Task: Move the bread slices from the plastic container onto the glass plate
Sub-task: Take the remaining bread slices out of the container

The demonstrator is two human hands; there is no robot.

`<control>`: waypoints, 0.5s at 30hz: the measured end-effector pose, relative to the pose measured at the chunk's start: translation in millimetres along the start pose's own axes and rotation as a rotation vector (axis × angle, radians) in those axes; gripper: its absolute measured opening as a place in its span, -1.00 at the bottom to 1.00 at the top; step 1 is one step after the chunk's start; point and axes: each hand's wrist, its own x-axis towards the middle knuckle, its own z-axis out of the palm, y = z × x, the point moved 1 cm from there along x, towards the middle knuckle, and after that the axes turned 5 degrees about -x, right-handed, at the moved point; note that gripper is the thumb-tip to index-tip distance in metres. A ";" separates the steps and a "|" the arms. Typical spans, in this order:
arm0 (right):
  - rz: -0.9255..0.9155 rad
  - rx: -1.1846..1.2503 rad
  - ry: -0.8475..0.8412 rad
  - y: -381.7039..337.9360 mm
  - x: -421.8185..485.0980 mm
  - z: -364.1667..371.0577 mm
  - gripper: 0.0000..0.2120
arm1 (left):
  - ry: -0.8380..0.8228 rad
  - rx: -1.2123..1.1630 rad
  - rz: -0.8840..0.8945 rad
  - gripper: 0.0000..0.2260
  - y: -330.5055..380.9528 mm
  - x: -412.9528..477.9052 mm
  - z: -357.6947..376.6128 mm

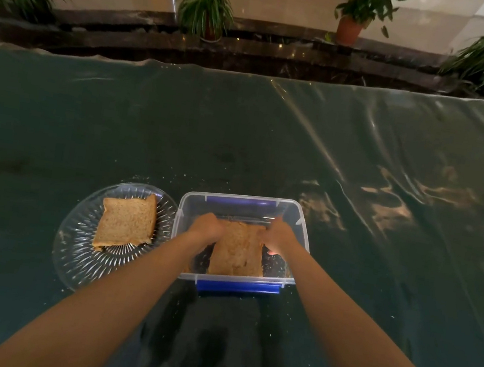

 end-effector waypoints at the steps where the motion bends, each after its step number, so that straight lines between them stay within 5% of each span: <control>1: 0.016 0.004 -0.009 2.4 2.3 3.1 -0.76 | 0.029 0.012 -0.007 -0.86 1.8 1.0 3.2; 5: 0.041 0.048 0.019 4.7 9.3 13.3 -0.77 | 0.081 -0.047 -0.046 -0.86 10.3 1.4 17.1; 11: 0.078 0.146 0.103 8.3 11.8 15.2 -0.77 | 0.197 -0.247 -0.152 -0.55 14.5 -0.5 26.6; 15: 0.076 0.218 0.088 11.3 11.7 11.7 -0.78 | 0.150 -0.371 -0.211 -0.63 7.9 -3.2 24.0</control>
